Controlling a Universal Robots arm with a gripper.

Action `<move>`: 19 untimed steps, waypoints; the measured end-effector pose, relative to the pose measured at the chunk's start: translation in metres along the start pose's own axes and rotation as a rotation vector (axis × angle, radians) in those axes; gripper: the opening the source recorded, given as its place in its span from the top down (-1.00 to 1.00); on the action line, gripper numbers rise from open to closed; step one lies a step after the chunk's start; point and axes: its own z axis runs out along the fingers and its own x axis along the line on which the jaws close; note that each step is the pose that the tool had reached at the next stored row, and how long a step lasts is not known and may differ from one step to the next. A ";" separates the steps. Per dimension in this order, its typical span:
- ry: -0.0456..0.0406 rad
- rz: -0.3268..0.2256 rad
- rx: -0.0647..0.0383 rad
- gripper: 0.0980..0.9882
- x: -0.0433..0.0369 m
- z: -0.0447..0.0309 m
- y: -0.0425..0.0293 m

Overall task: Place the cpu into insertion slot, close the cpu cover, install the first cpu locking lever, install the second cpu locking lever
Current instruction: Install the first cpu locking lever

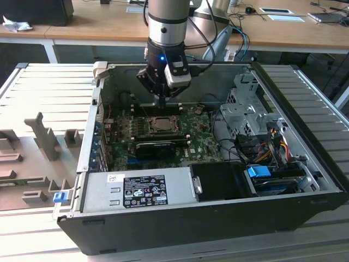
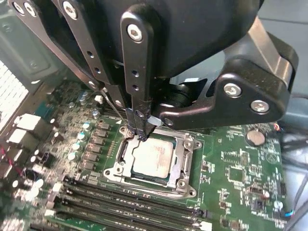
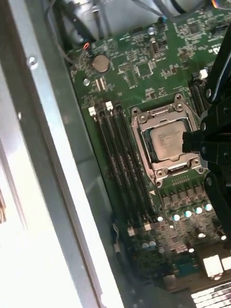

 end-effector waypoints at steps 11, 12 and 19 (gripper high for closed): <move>0.0034 -0.257 0.005 0.98 0.0000 0.0001 0.0000; 0.0036 -0.274 0.006 0.98 0.0000 0.0001 0.0000; -0.0050 -0.392 -0.006 0.98 -0.0001 0.0001 0.0000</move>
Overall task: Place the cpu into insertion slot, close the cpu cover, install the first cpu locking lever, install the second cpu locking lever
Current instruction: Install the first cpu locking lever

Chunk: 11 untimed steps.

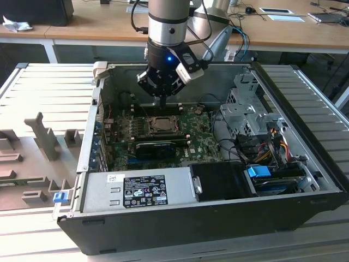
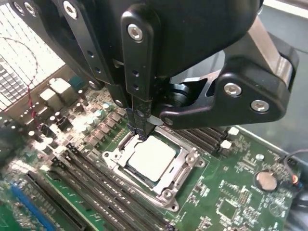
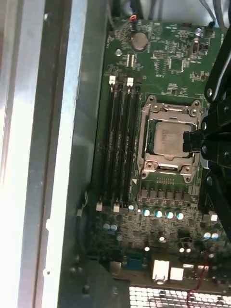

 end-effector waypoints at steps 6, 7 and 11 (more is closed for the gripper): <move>-0.0207 0.010 -0.048 0.98 0.0010 0.0018 -0.0001; -0.0212 0.020 -0.048 0.98 0.0011 0.0021 -0.0001; -0.0225 0.037 -0.048 0.98 0.0044 0.0031 0.0003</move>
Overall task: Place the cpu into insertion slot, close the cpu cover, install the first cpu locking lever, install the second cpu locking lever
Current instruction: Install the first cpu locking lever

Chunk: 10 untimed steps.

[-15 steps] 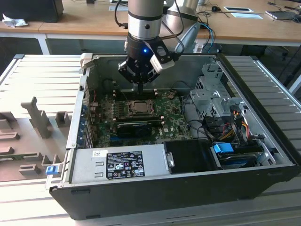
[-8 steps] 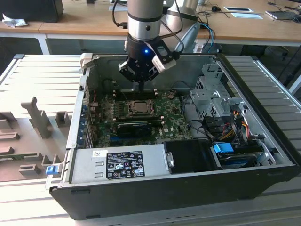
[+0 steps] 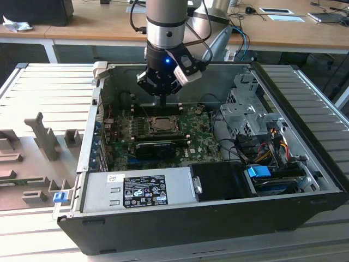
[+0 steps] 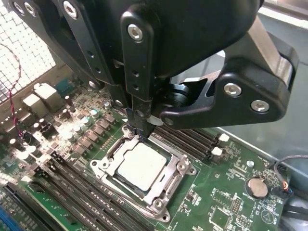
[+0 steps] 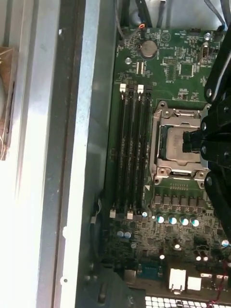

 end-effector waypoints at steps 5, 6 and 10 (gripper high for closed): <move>-0.0056 -0.001 0.000 0.98 0.0192 0.0010 0.0016; -0.0057 0.000 0.000 0.98 0.0230 0.0013 0.0019; -0.0058 0.000 0.000 0.98 0.0339 0.0040 0.0026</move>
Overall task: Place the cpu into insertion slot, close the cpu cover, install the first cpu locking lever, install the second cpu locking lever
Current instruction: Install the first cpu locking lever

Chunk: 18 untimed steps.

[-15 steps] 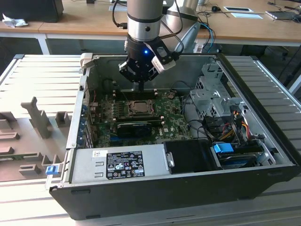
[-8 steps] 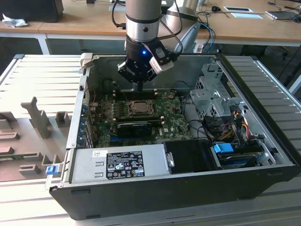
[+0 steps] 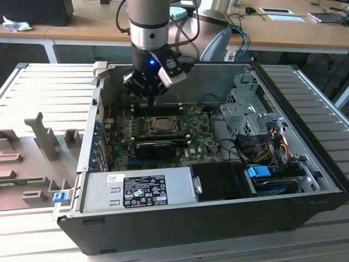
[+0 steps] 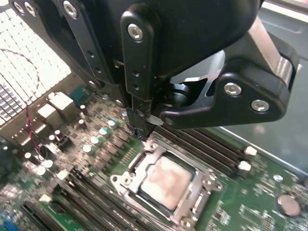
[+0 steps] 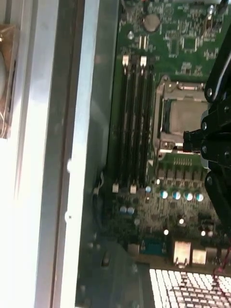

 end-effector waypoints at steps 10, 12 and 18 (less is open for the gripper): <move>-0.0004 0.000 -0.003 0.98 0.0370 0.0046 0.0031; -0.0001 0.000 -0.002 0.98 0.0391 0.0055 0.0041; -0.0003 0.000 -0.003 0.98 0.0393 0.0084 0.0132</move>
